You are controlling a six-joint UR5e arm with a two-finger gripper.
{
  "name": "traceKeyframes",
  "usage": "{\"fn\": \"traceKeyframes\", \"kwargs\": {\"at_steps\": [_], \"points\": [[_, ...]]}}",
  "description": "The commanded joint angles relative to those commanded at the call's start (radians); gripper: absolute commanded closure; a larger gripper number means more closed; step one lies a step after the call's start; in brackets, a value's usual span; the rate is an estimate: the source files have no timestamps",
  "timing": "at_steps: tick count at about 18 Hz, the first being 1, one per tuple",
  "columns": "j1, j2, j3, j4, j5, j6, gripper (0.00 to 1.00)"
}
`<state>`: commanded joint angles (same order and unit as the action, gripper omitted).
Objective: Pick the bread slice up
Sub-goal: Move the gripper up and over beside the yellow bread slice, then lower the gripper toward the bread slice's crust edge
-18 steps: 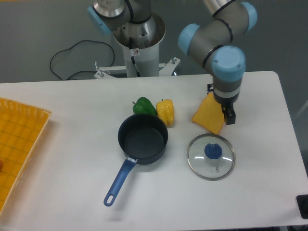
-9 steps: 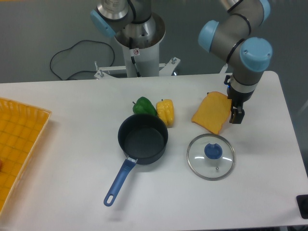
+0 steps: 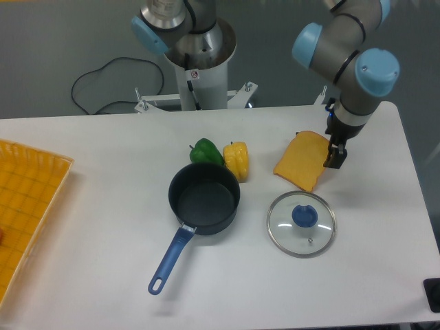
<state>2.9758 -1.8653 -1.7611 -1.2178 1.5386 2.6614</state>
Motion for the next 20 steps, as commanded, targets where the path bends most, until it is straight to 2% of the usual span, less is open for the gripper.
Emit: {"fn": "traceKeyframes", "kwargs": {"at_steps": [7,10,20], "points": [[0.0,-0.003,-0.011,-0.006,-0.014,-0.003,0.0],[0.014,-0.006,-0.023,-0.005,-0.087,0.0,0.0],[0.037,-0.021,-0.023,0.003,-0.091,0.028,0.0]]}}
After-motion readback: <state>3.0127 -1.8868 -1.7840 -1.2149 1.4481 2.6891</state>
